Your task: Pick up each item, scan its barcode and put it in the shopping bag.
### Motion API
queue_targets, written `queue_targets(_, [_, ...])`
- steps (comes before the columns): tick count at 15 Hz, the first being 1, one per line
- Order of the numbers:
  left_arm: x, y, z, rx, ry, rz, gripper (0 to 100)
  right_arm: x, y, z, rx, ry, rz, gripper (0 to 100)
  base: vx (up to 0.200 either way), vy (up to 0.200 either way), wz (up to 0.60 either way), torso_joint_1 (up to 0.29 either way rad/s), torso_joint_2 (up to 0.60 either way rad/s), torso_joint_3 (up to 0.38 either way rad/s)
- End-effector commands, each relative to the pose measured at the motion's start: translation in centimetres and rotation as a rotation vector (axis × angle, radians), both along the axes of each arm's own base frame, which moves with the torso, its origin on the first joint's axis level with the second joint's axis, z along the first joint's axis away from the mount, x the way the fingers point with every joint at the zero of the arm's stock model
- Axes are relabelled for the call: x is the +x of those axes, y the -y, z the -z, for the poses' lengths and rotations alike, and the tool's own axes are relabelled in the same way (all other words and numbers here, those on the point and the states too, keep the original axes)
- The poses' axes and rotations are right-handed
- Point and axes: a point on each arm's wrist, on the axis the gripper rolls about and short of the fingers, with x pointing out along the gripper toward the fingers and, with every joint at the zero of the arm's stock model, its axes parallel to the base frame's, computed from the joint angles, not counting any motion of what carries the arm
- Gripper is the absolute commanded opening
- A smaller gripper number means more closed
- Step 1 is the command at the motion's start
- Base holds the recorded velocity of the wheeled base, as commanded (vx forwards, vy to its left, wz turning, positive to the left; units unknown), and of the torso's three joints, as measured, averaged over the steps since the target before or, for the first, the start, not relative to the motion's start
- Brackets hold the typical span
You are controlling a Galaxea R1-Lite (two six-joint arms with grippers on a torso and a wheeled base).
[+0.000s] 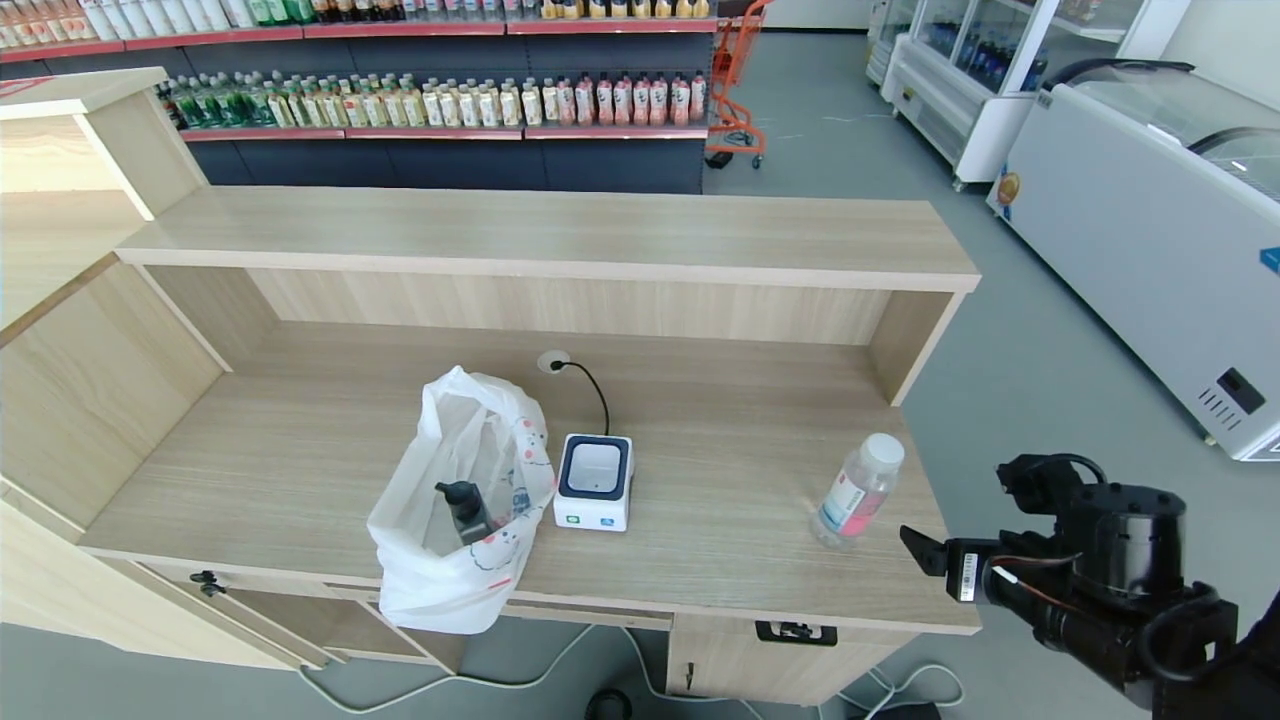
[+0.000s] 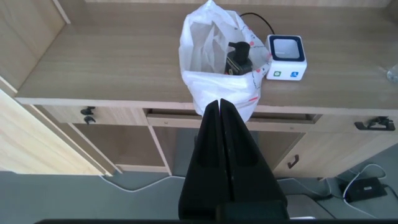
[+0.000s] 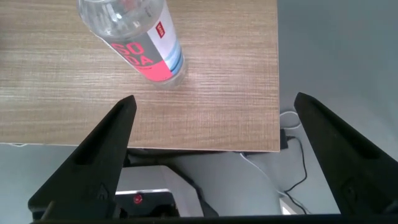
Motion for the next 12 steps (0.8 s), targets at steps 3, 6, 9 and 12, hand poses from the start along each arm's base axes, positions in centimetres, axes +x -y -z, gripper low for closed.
queue_targets(3, [0.0, 0.0, 0.0, 0.0, 0.0, 0.0, 0, 0.7, -1.1, 1.9, -0.027, -0.017, -0.046, 100, 0.0, 0.0, 0.0, 0.0, 0.0, 0.0])
queue_targets(6, [0.0, 0.0, 0.0, 0.0, 0.0, 0.002, 0, 1.1, -1.2, 2.0, -0.061, 0.016, -0.065, 100, 0.0, 0.0, 0.0, 0.0, 0.0, 0.0])
queue_targets(9, [0.0, 0.0, 0.0, 0.0, 0.0, 0.0, 0, 1.7, -1.4, 2.0, -0.091, 0.06, -0.08, 100, 0.0, 0.0, 0.0, 0.0, 0.0, 0.0])
queue_targets(12, [0.0, 0.0, 0.0, 0.0, 0.0, 0.0, 0, 2.3, -1.9, 2.0, -0.094, 0.088, -0.093, 100, 0.0, 0.0, 0.0, 0.0, 0.0, 0.0])
